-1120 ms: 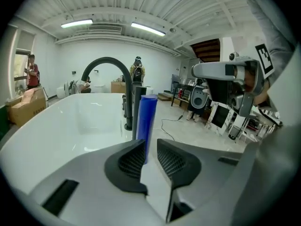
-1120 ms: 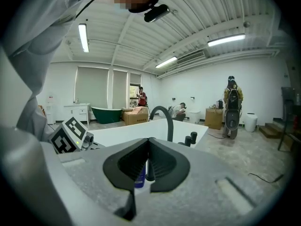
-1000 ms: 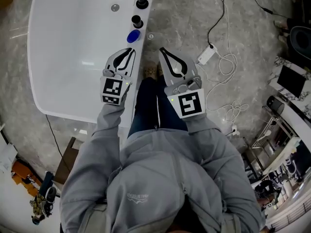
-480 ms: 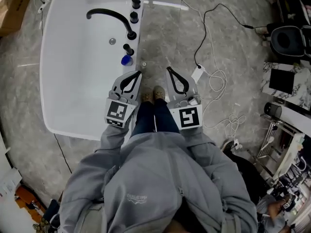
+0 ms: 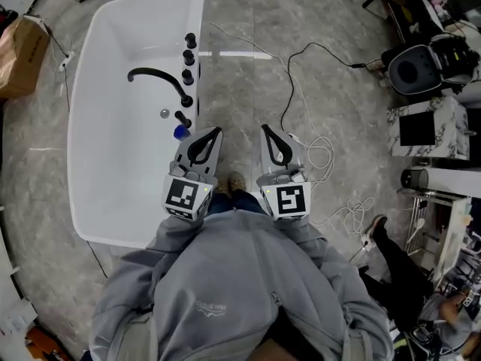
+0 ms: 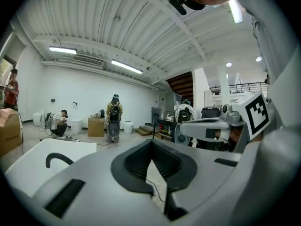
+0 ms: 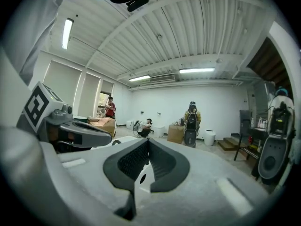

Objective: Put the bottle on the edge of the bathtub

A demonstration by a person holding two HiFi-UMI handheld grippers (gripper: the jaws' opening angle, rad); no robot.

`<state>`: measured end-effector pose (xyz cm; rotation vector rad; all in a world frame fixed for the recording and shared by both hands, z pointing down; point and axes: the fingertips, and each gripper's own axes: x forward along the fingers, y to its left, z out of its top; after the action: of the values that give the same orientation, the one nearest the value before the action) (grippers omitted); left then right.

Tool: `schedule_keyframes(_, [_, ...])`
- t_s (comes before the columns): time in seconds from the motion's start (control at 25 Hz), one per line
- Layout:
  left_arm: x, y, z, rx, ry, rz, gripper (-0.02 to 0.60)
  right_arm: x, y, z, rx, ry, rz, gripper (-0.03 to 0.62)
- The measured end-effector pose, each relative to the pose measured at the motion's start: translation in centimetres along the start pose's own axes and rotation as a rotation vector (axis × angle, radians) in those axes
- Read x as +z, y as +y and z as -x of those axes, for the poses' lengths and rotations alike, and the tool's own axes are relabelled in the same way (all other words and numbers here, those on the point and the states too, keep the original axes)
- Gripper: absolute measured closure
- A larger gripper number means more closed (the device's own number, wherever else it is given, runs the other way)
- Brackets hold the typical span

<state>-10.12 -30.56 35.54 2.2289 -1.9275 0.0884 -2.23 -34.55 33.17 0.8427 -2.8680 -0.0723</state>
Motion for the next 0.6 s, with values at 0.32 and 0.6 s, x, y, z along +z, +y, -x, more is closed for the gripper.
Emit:
schedule_keyframes(0.32, [5.1,-2.2,-1.5,0.029,-0.083,-0.042,0.575,2.8,-3.9,2.3,-0.137,-0.041,-0.041,0.591])
schedule_keyframes(0.6, [8.3,-4.5,-1.9,0.019,-0.139,-0.086,0.575,3.9,-5.5,3.9,-0.175,-0.063,-0.038,0.591])
